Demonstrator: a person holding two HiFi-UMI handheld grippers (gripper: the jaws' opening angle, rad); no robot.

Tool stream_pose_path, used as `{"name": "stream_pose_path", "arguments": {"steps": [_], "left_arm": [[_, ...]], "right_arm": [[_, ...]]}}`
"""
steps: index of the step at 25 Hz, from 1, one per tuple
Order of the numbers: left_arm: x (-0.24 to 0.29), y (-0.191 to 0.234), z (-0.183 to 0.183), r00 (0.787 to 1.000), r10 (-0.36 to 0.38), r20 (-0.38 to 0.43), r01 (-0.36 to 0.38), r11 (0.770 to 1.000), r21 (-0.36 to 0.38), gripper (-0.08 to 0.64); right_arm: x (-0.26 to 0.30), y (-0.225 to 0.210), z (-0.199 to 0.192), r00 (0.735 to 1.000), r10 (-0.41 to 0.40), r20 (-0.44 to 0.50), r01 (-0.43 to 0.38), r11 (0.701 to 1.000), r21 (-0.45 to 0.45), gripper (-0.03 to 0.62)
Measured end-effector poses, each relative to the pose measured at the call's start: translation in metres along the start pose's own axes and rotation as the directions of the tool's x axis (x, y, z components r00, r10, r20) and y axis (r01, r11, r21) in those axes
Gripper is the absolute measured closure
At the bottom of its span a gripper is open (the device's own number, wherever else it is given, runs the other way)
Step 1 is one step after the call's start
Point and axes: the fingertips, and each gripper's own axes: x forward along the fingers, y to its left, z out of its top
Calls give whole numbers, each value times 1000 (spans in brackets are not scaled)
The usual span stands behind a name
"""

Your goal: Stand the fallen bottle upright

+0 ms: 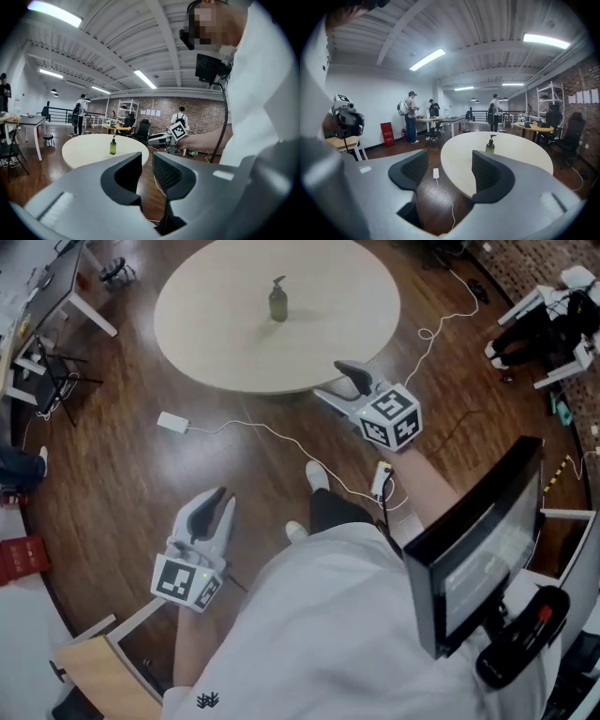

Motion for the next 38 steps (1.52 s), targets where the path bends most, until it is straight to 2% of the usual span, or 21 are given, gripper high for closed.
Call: {"name": "stream_pose_path", "arguments": {"steps": [4,10,14,19,22,28,38], "left_arm": [[-13,-31,-8,1000,-7,15,7,1000,10,491],[-15,-78,-18,1000,-23,20,22,1000,18,491],[-3,-123,-16,998,-63,32,61,996,62,491],[2,-182,-20,996,-80,49,77,995,65,491],[0,-215,-27,994,-108,33,105,991,81,491],[-8,-253,-37,992,-124,17,122,989,84,491],[-5,-265,-38,991,-131,21,129,987,96,491]], "right_arm": [[-59,56,-2,999,47,12,-47,999,-24,307],[-131,107,-18,997,82,14,-81,994,-78,307],[-189,124,-27,996,81,40,-77,992,-101,307],[-250,134,-40,996,61,66,-53,992,-115,308],[-281,142,-49,996,48,70,-39,992,-120,308],[-320,155,-59,997,30,71,-20,991,-131,313],[-330,161,-64,998,27,58,-17,986,-165,334]]}}
